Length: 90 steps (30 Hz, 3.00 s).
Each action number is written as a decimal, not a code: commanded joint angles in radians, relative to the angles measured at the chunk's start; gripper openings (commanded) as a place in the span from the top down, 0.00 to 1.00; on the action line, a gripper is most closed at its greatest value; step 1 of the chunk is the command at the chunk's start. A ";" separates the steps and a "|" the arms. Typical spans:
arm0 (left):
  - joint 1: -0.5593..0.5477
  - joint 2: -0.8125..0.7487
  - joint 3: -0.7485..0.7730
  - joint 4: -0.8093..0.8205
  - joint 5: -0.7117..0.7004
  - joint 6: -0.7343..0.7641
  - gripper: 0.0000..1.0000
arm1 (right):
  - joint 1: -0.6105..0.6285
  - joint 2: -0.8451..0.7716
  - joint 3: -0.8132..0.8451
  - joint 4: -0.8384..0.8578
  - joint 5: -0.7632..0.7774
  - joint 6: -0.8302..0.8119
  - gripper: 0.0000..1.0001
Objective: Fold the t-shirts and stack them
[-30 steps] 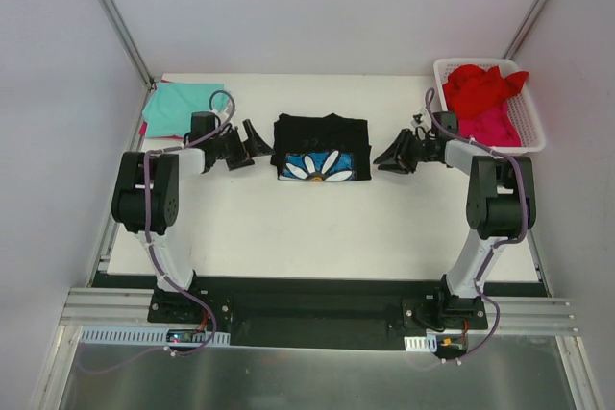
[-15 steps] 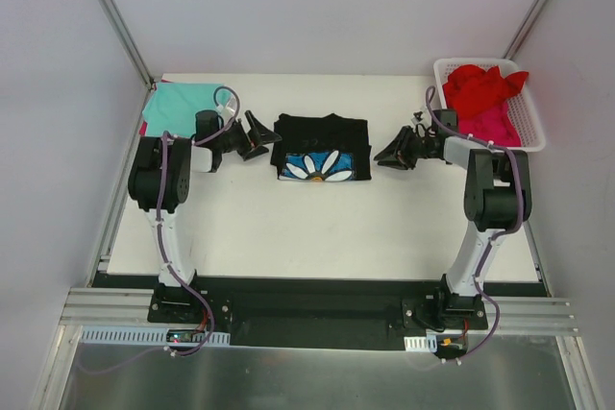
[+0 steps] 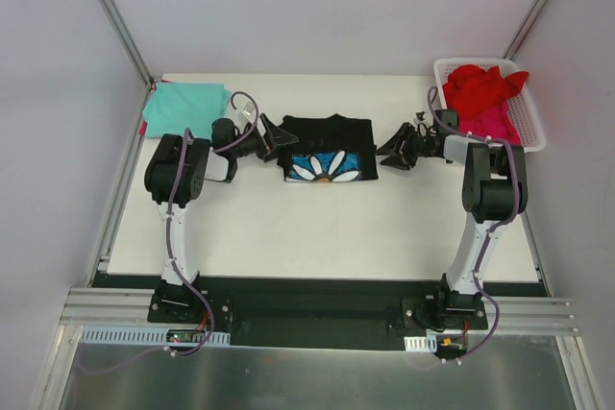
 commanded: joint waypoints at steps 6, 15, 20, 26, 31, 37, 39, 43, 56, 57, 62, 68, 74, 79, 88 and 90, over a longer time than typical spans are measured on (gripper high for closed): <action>-0.048 0.070 -0.072 0.186 0.041 -0.106 0.01 | -0.004 0.058 -0.004 0.170 -0.070 0.090 0.52; -0.060 0.041 -0.118 0.176 0.038 -0.093 0.01 | 0.003 0.045 -0.055 0.170 -0.072 0.095 0.70; -0.062 -0.017 -0.192 0.154 0.026 -0.067 0.01 | 0.008 -0.078 -0.163 0.090 -0.027 0.029 0.87; -0.074 -0.141 -0.297 0.038 -0.002 0.003 0.01 | 0.031 -0.309 -0.307 -0.055 0.048 -0.051 0.91; -0.101 -0.260 -0.449 0.036 -0.034 0.008 0.01 | 0.065 -0.446 -0.409 -0.183 0.111 -0.109 0.91; -0.180 -0.421 -0.546 -0.071 -0.104 0.046 0.01 | 0.109 -0.534 -0.512 -0.227 0.146 -0.125 0.87; -0.195 -0.471 -0.557 -0.102 -0.114 0.051 0.01 | 0.129 -0.553 -0.516 -0.252 0.166 -0.131 0.82; -0.207 -0.565 -0.574 -0.194 -0.152 0.075 0.01 | 0.150 -0.609 -0.506 -0.301 0.209 -0.135 0.67; -0.192 -0.780 -0.333 -0.867 -0.336 0.345 0.01 | 0.161 -0.791 -0.302 -0.513 0.361 -0.134 0.45; -0.178 -0.778 -0.313 -0.880 -0.339 0.351 0.01 | 0.161 -0.787 -0.283 -0.517 0.353 -0.132 0.45; -0.149 -0.732 -0.218 -0.921 -0.321 0.387 0.01 | 0.163 -0.745 -0.211 -0.468 0.312 -0.134 0.49; -0.154 -0.588 -0.114 -0.713 -0.160 0.261 0.01 | 0.161 -0.539 -0.095 -0.379 0.208 -0.123 0.79; -0.146 -0.430 0.052 -0.668 -0.083 0.260 0.01 | 0.157 -0.336 0.043 -0.336 0.119 -0.132 0.87; -0.152 -0.353 0.040 -0.510 -0.061 0.123 0.01 | 0.157 -0.227 0.067 -0.301 0.071 -0.106 0.91; -0.216 -0.356 -0.012 -0.389 -0.069 0.008 0.01 | 0.169 -0.244 -0.058 -0.255 0.066 -0.103 0.91; -0.229 -0.362 -0.028 -0.339 -0.069 -0.038 0.01 | 0.169 -0.250 -0.076 -0.250 0.074 -0.100 0.91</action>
